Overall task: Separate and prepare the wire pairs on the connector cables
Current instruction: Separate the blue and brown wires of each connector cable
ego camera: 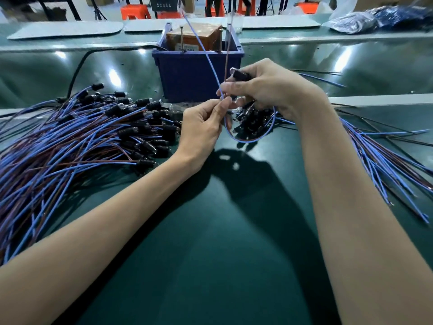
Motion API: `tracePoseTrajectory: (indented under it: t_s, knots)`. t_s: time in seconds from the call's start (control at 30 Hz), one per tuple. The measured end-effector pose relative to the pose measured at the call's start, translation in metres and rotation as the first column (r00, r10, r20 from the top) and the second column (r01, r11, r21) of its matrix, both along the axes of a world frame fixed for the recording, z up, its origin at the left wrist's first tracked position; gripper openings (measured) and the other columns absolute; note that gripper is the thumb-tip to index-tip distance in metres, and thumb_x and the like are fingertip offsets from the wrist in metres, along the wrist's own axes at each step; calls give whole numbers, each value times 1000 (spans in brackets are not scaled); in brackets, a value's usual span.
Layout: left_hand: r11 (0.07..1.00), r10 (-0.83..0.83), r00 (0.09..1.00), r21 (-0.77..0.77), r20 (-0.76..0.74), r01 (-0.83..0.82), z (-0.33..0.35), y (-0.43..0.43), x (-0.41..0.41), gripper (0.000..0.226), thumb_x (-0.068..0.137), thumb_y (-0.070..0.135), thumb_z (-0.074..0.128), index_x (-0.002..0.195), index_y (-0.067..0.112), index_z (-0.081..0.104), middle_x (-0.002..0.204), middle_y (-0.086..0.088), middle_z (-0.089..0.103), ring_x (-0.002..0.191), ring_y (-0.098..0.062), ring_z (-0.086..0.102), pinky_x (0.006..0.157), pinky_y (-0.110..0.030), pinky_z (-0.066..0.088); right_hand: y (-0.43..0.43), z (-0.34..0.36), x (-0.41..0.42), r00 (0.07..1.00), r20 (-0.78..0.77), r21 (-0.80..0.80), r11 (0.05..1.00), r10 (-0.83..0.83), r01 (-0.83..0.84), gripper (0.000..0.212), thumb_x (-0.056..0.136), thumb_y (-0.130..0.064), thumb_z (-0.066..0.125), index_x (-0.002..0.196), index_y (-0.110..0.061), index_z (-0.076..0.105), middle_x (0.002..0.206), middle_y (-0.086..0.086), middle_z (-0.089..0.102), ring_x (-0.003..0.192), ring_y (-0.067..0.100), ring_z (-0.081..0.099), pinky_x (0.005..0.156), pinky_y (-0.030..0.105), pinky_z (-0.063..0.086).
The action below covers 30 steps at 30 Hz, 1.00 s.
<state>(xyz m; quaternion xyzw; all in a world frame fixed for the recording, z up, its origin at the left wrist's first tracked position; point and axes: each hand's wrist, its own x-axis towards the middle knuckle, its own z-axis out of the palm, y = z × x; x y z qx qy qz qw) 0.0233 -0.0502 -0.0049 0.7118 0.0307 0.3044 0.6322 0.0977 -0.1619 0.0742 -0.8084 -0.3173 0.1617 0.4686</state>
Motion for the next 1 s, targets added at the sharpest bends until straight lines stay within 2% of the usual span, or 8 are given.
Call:
tracePoseTrajectory:
  t_s: [0.1, 0.2, 0.33, 0.43, 0.6, 0.7, 0.8, 1.0]
  knots:
    - [1000, 3, 1000, 14, 2, -3, 1, -1, 0, 24, 98, 16, 52, 82, 9, 70, 50, 11, 52, 43, 0, 34, 46, -12, 30, 0, -2, 1, 1000, -7, 42, 999, -18, 19, 10, 90, -18, 66, 91, -8, 68, 51, -13, 60, 46, -3, 52, 41, 12, 27]
    - [1000, 16, 1000, -22, -3, -16, 1, 0, 0, 24, 99, 15, 50, 81, 16, 66, 51, 11, 58, 40, 0, 41, 44, -12, 34, 1, 0, 2, 997, -56, 81, 995, -52, 56, 12, 93, -14, 62, 83, -9, 64, 63, -6, 67, 46, 0, 58, 38, 10, 29]
    - [988, 108, 991, -105, -78, -116, -1, 4, 3, 20, 101, 14, 44, 98, 11, 64, 63, 9, 63, 43, 0, 53, 49, -12, 42, 2, 2, 2, 985, -101, 95, 984, -138, 148, 21, 98, -12, 49, 79, -12, 56, 60, -4, 71, 41, 1, 55, 37, 12, 25]
    - [976, 166, 981, -123, -102, -178, -2, 6, 7, 22, 103, 8, 37, 110, 12, 57, 71, 4, 58, 46, 2, 51, 52, -11, 41, 2, 1, 3, 974, -88, 97, 971, -210, 218, 19, 98, -12, 48, 85, -8, 61, 57, -2, 68, 35, -1, 47, 35, 9, 29]
    - [957, 238, 967, -145, -93, -249, -2, 9, 10, 24, 101, 6, 39, 120, 10, 54, 63, 5, 50, 45, 2, 44, 50, -12, 39, 5, -3, 5, 966, -49, 126, 958, -254, 258, 20, 98, -9, 47, 105, 3, 62, 64, 1, 55, 31, -2, 42, 36, 9, 30]
    - [946, 269, 960, -165, -83, -279, -2, 9, 10, 18, 100, 6, 42, 114, 12, 51, 60, 5, 51, 46, 3, 44, 49, -13, 38, 7, -4, 5, 960, -75, 141, 950, -269, 278, 25, 98, -7, 48, 113, 9, 60, 64, -1, 52, 31, -3, 43, 38, 10, 32]
    - [938, 280, 956, -186, -89, -292, -2, 9, 10, 15, 100, 6, 42, 110, 13, 51, 59, 6, 51, 45, 2, 44, 50, -14, 38, 7, -4, 6, 961, -48, 132, 952, -274, 278, 28, 97, -6, 48, 113, 13, 60, 62, -4, 51, 33, -3, 43, 40, 10, 33]
    - [937, 280, 950, -175, -139, -302, -4, 11, 12, 15, 99, 6, 43, 106, 14, 54, 49, 14, 53, 46, 4, 45, 55, -16, 38, 8, -3, 7, 978, 15, 70, 976, -206, 205, 19, 94, -13, 53, 98, -5, 69, 53, -4, 50, 34, -1, 39, 38, 10, 30]
